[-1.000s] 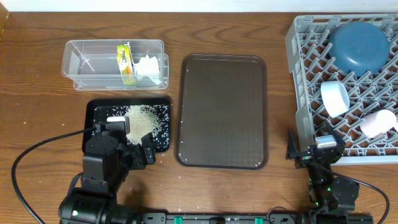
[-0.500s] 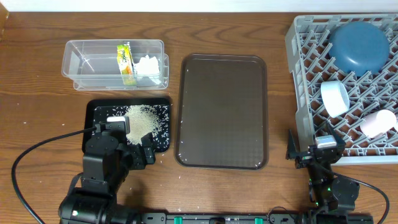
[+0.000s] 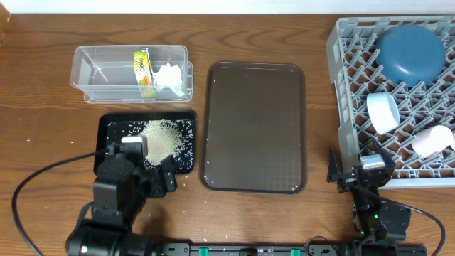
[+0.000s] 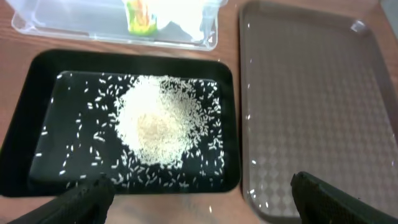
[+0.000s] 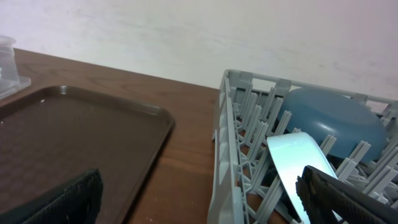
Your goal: Sort waste into correct bins and load items into the dishwasher rack
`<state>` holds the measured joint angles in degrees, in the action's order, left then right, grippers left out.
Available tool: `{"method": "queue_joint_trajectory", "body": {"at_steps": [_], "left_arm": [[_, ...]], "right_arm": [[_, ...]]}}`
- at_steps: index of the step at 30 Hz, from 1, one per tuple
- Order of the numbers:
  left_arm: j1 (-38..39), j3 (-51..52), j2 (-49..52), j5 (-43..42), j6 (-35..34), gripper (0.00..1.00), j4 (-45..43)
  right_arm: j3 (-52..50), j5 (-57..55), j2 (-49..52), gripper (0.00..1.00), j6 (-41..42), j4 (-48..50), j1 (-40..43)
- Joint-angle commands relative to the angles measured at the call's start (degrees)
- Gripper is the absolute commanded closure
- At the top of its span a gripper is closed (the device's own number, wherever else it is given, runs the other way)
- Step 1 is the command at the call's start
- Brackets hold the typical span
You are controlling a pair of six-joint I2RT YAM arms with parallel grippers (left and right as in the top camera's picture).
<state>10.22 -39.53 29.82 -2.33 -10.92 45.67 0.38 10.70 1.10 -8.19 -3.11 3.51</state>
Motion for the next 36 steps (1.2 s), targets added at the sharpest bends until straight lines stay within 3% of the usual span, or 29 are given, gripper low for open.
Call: {"method": "queue_joint_trajectory", "body": {"at_steps": [1,12,16,36], "left_arm": [[-1.18,3.45,-4.79,1.09,-0.50,0.05,-1.33],[-5.84,31.28,-27.04,1.11,0.00,0.05,-35.36],[-6.43,37.59,-29.75,-1.79,8.31,0.05,-44.17],[-6.29,39.28,-29.55,-1.68,8.09,0.05,-41.92]], "right_arm": [[-0.04,-0.35,0.04,0.01,-0.68,-0.24,-0.48],[-0.07,-0.35,0.04,0.01,-0.68,-0.24,-0.48],[-0.07,-0.35,0.04,0.01,-0.68,-0.24,-0.48],[-0.07,-0.35,0.04,0.01,-0.68,-0.24,-0.48]]}}
